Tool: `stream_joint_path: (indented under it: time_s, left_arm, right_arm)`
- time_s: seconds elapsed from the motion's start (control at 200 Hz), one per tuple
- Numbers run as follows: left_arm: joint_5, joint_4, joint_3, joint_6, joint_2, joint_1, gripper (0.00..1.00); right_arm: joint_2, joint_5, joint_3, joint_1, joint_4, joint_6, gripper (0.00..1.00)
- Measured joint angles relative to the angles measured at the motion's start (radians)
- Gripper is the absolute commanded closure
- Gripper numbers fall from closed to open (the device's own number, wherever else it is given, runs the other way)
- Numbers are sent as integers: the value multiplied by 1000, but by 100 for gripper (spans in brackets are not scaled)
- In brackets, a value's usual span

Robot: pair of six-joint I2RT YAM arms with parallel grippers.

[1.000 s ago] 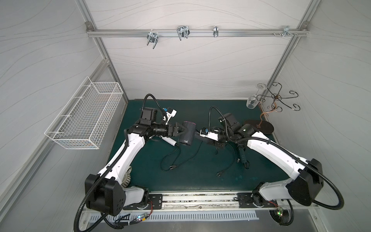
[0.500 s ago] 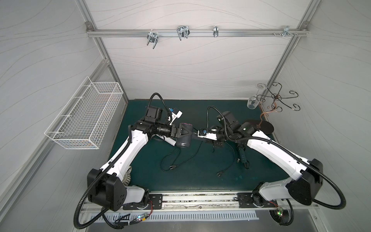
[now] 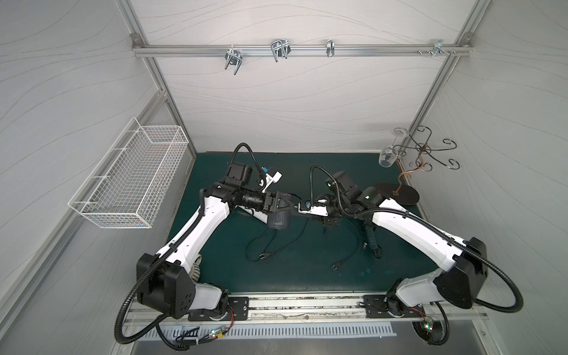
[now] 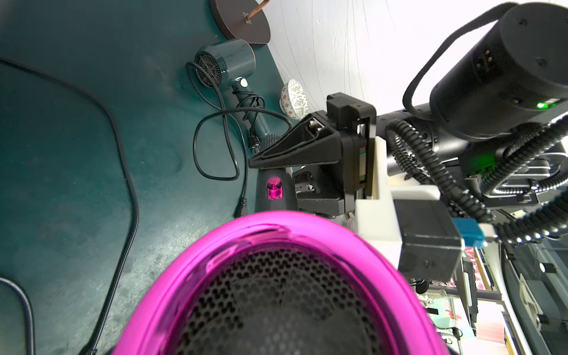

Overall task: Wrap the cord around the hair dryer
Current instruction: Pick up the hair dryer from the center of the board, then wrap the power cord around the hair dryer.

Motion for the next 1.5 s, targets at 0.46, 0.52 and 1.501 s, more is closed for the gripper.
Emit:
stream_joint_path:
  time_s: [0.46,0.52,1.501]
  left_arm:
    - [-10,-27,42,1,27,5,100]
    - [-10,-27,42,1,29,5,100]
    - [-212,-139,165,5,-92,117,100]
  right_arm:
    - [41,12,51,0,-34,16,100]
    - [44,12,53,0,-36,18,100]
    - [-46,-142,-69,-479,33,626,30]
